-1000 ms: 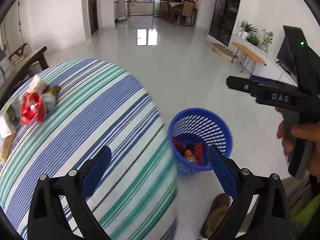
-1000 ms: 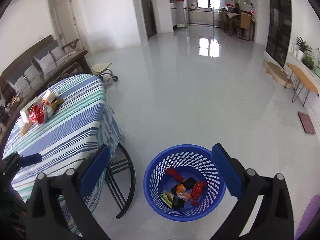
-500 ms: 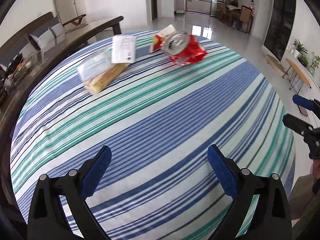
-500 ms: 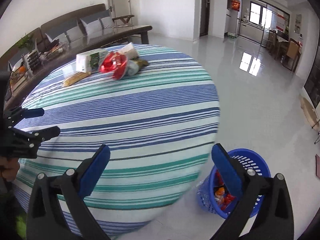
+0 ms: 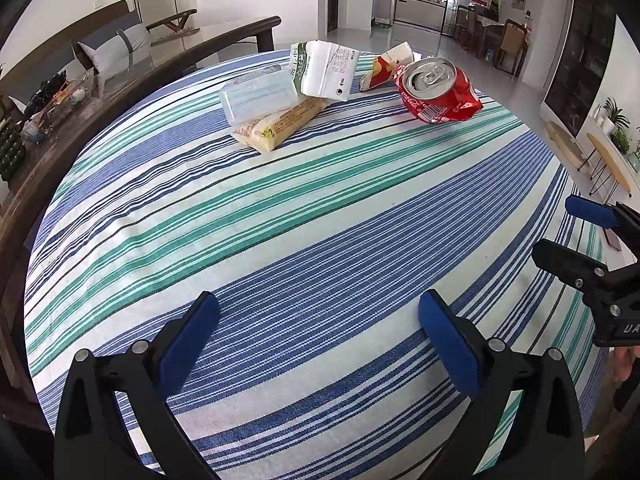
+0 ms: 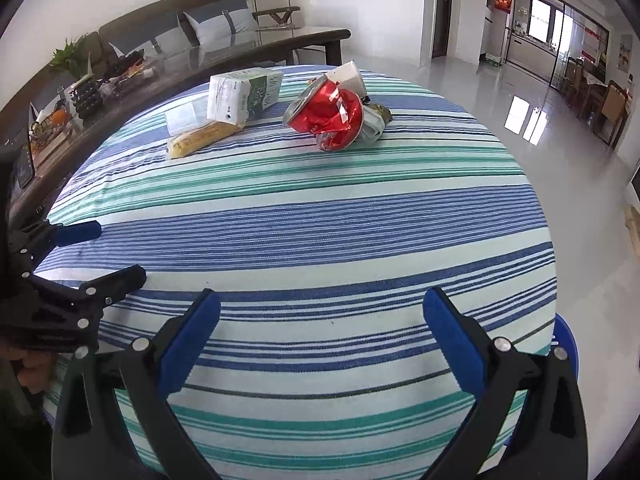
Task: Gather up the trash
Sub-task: 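Move both tools back over the table toward the remaining trash, then grasp the clear plastic box with the left gripper while the right gripper grasps the red can, then lift the plastic box with the left gripper while the right gripper lifts the crushed can, then carry both items over the blue wastebasket and open both grippers to drop them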
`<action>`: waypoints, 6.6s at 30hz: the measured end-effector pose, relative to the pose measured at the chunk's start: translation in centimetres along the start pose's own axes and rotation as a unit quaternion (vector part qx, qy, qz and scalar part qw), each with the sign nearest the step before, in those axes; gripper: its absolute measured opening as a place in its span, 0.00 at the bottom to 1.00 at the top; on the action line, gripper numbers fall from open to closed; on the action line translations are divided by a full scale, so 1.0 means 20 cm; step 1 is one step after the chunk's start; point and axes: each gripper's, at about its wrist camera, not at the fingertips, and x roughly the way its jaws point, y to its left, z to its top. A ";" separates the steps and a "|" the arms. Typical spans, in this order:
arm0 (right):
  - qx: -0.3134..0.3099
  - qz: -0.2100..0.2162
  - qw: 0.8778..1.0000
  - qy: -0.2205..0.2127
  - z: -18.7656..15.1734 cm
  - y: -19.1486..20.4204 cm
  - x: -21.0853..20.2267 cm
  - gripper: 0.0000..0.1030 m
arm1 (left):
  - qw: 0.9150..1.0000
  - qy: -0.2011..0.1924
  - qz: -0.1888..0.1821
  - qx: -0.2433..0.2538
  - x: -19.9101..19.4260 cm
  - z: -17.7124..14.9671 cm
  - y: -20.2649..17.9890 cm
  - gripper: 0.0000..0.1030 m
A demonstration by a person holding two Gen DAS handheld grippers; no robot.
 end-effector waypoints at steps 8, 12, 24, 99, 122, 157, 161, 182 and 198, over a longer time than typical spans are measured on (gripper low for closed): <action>-0.008 -0.013 1.000 0.019 0.01 0.04 0.07 0.96 | 1.000 0.000 -0.001 0.001 0.00 0.00 0.00 0.96; -0.005 -0.015 1.000 0.018 0.01 0.04 0.07 0.96 | 1.000 0.007 -0.007 0.015 0.00 0.00 0.01 0.96; -0.003 -0.021 1.000 0.015 0.01 0.05 0.08 0.95 | 0.997 -0.029 -0.028 -0.066 -0.05 0.65 0.36 0.96; -0.040 -0.005 0.998 -0.051 0.22 0.06 -0.05 0.35 | 0.999 0.000 -0.025 0.021 0.05 0.01 0.14 0.95; -0.029 0.047 0.998 -0.038 0.03 -0.01 -0.17 0.79 | 0.999 0.000 -0.025 0.021 0.04 0.01 0.14 0.95; -0.039 0.080 0.995 0.038 0.25 -0.07 -0.05 0.59 | 0.998 0.015 -0.064 0.014 -0.07 0.08 0.08 0.61; -0.017 0.076 0.997 0.023 0.20 -0.18 -0.14 0.59 | 0.996 0.008 -0.092 0.017 -0.09 0.10 -0.03 0.61; 0.045 0.062 0.997 -0.005 0.00 -0.58 -0.35 0.59 | 0.993 0.047 -0.082 0.066 0.09 0.22 -0.39 0.59; 0.184 -0.088 0.979 0.025 -0.32 -1.51 -0.47 0.59 | 0.955 0.028 -0.245 0.167 -0.07 0.37 -1.54 0.60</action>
